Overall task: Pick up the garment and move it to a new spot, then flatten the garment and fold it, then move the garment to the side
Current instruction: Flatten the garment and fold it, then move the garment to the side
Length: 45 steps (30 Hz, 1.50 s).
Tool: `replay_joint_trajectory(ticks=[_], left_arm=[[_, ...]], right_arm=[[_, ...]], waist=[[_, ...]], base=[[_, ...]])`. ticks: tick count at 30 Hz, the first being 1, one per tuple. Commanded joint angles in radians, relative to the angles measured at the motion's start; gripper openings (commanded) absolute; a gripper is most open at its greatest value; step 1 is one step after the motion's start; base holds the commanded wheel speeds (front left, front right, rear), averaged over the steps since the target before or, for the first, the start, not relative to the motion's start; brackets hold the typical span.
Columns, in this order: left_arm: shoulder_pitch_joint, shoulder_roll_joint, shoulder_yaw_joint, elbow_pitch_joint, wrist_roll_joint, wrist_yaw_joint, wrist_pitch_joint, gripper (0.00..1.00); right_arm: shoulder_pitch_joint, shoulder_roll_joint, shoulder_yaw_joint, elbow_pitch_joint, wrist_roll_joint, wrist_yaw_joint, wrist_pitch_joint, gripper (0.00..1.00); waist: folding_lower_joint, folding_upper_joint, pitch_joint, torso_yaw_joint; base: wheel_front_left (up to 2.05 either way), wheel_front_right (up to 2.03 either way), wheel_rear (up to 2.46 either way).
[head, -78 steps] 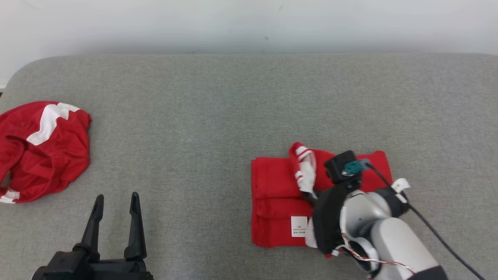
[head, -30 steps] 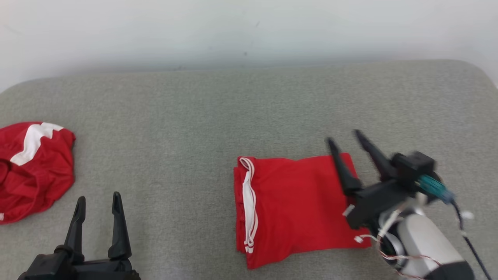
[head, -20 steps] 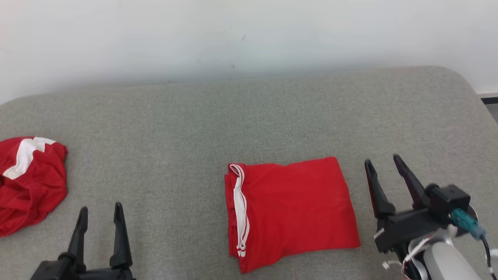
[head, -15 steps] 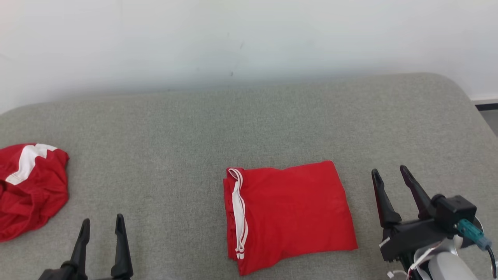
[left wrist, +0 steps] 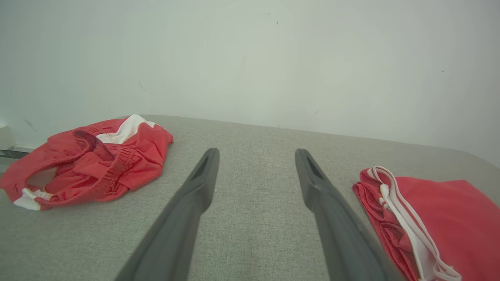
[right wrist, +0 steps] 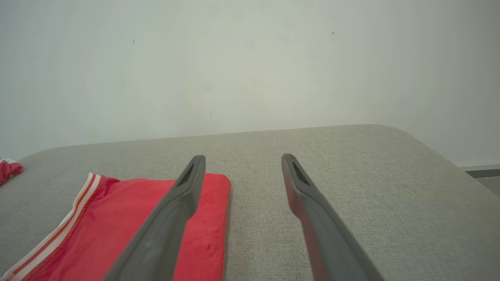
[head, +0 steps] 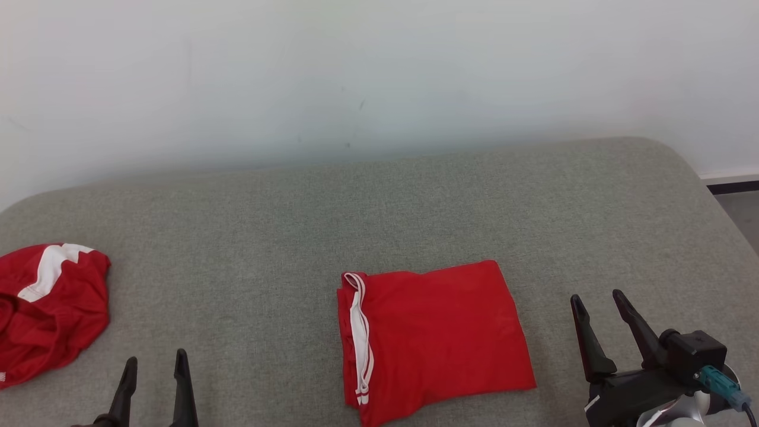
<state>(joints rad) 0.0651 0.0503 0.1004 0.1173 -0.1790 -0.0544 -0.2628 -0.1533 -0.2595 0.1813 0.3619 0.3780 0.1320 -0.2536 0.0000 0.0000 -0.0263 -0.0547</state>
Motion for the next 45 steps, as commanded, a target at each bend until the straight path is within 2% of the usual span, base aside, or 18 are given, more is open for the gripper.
replay_joint_trajectory(ticks=[1, 23, 32, 37, 43, 45], left_arm=[[0.005, 0.0, 0.001, 0.006, 0.002, -0.005, -0.002, 1.0], [-0.009, 0.0, -0.015, 0.026, 0.011, 0.002, -0.002, 1.0], [-0.009, 0.0, -0.04, 0.019, 0.003, 0.01, -0.002, 1.0], [-0.019, 0.0, -0.059, 0.001, -0.001, 0.013, -0.002, 1.0], [-0.052, 0.0, -0.079, -0.023, -0.016, 0.009, -0.002, 1.0], [-0.059, 0.0, -0.083, -0.024, -0.018, 0.008, -0.002, 1.0]], right_arm=[[0.012, -0.009, 0.003, 0.001, 0.007, -0.003, 0.004, 1.0], [-0.003, 0.006, -0.006, 0.031, 0.039, -0.003, 0.015, 1.0], [-0.014, 0.001, -0.014, 0.032, 0.031, -0.003, 0.025, 1.0], [-0.047, -0.019, -0.015, 0.036, 0.047, -0.003, 0.102, 1.0], [-0.131, -0.044, 0.002, 0.068, 0.101, -0.003, 0.36, 1.0], [-0.142, -0.047, -0.004, 0.078, 0.102, -0.003, 0.393, 1.0]], waist=[[0.0, 0.0, -0.006, -0.004], [0.0, 0.0, -0.005, -0.004], [0.0, 0.0, 0.003, 0.019], [0.0, 0.0, 0.022, 0.055], [0.0, 0.0, 0.101, 0.119], [0.0, 0.0, 0.117, 0.129]], base=[[0.0, 0.0, 0.0], [0.0, 0.0, 0.0], [0.0, 0.0, 0.0], [0.0, 0.0, 0.0], [0.0, 0.0, 0.0], [0.0, 0.0, 0.0]])
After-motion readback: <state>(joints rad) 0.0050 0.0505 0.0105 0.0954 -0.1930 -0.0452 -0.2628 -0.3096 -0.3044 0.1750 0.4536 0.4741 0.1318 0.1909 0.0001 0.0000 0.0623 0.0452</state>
